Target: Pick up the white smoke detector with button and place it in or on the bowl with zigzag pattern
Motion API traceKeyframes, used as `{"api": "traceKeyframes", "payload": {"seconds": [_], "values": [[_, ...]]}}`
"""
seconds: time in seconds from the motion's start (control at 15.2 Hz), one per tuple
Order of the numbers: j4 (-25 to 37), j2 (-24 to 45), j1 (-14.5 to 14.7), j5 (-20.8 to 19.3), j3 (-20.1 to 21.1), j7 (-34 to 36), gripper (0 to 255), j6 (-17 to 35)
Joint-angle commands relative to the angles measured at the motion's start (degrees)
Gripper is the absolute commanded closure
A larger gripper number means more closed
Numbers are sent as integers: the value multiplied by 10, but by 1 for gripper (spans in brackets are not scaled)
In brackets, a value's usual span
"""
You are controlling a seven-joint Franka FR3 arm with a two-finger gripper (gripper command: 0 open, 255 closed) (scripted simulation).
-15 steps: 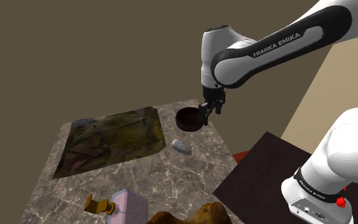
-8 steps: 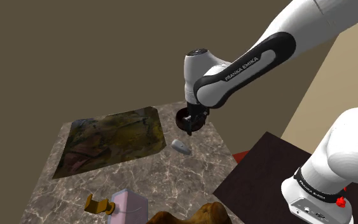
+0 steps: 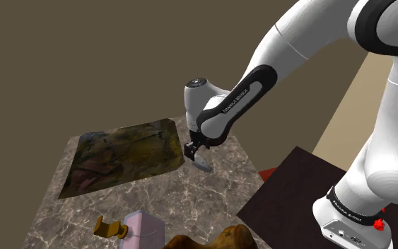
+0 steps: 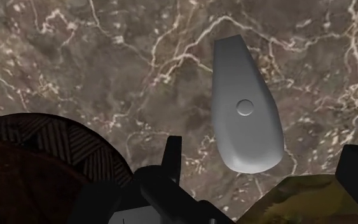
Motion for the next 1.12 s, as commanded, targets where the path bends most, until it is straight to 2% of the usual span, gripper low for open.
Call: {"api": "traceKeyframes", "payload": {"seconds": [0.0,0.46,0.99,1.06], "values": [[16,26,8,-13,-5,15,0,11],[19,78,19,-38,-20,32,0,59],[19,77,19,-38,-20,32,0,59],[19,77,19,-38,-20,32,255,59]]}}
